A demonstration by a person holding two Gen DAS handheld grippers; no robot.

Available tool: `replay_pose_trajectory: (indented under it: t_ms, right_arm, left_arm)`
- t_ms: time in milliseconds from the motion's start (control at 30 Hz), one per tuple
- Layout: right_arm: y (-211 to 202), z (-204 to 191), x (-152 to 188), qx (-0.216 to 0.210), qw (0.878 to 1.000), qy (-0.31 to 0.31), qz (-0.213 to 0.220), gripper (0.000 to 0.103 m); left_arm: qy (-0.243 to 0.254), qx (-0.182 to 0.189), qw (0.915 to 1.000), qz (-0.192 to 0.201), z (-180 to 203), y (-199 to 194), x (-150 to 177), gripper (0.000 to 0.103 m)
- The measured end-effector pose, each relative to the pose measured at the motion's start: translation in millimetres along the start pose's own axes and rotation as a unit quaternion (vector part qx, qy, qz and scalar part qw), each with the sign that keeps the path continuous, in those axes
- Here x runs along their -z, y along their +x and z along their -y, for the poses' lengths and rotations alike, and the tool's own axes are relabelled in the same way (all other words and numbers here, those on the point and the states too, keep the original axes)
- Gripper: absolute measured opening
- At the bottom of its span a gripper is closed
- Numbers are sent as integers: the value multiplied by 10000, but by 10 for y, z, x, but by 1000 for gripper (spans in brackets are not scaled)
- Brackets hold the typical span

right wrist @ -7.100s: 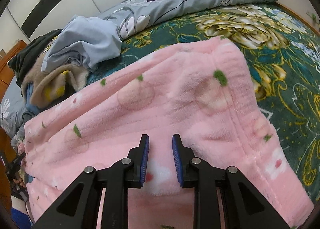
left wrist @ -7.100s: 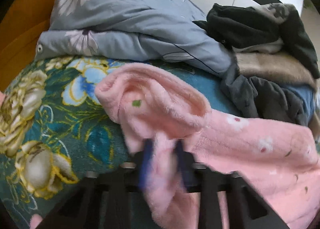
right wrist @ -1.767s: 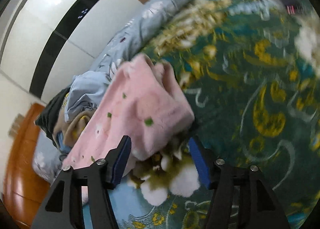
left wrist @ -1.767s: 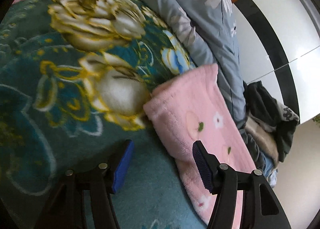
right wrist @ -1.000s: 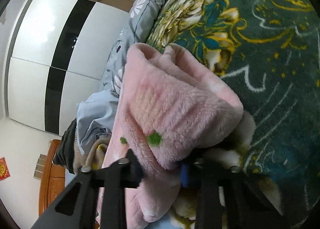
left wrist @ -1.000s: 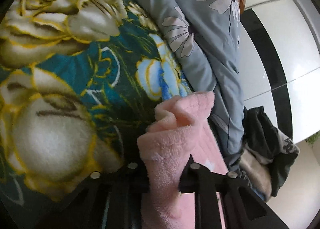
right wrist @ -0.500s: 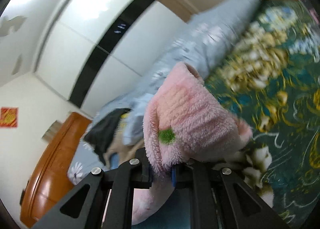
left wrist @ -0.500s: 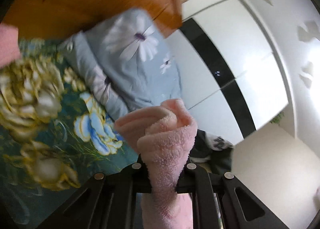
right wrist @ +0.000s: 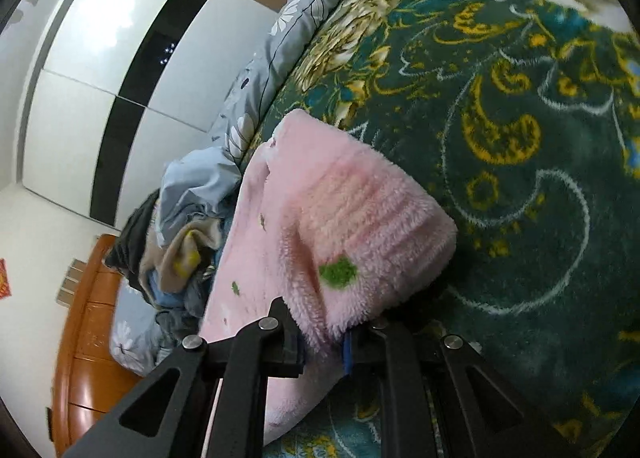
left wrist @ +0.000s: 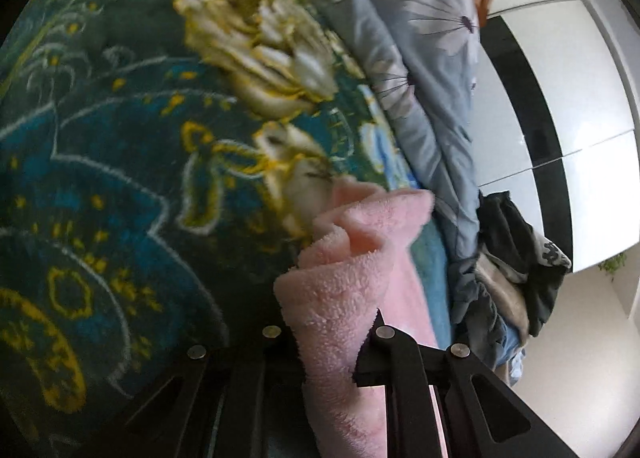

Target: Fold clothes

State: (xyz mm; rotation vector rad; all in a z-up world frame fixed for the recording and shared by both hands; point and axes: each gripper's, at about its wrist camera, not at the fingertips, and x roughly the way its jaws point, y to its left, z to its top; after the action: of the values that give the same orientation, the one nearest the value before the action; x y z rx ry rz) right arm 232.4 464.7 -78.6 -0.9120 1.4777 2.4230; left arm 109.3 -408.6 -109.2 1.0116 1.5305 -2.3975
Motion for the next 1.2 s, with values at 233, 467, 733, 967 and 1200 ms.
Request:
replay_pose_trajectory:
  t_ms: [233,467,733,967,1200]
  right_arm:
    - [-31,-55,55,254,9996,-103,41,16]
    - [-298,-294,143,968,9938,-552,27,27]
    - [-724,-434,214,1936,9756,-790,662,45]
    - [-811,-606,170,1918,9733,-975,794,45]
    - [-567,-897,212,1642,9753,-1376,529,45]
  left_arm:
    - [618,-347,9975,-18,170,-56,-39,36]
    - [1220,-853,9865,687,425,-251,-122,62]
    - [1849,-855,9773,586,806,-9,-236,70]
    - [1836,-811,9786,458,903,220,-236,72]
    - [1816,-754,9792,509,920,135,-222,72]
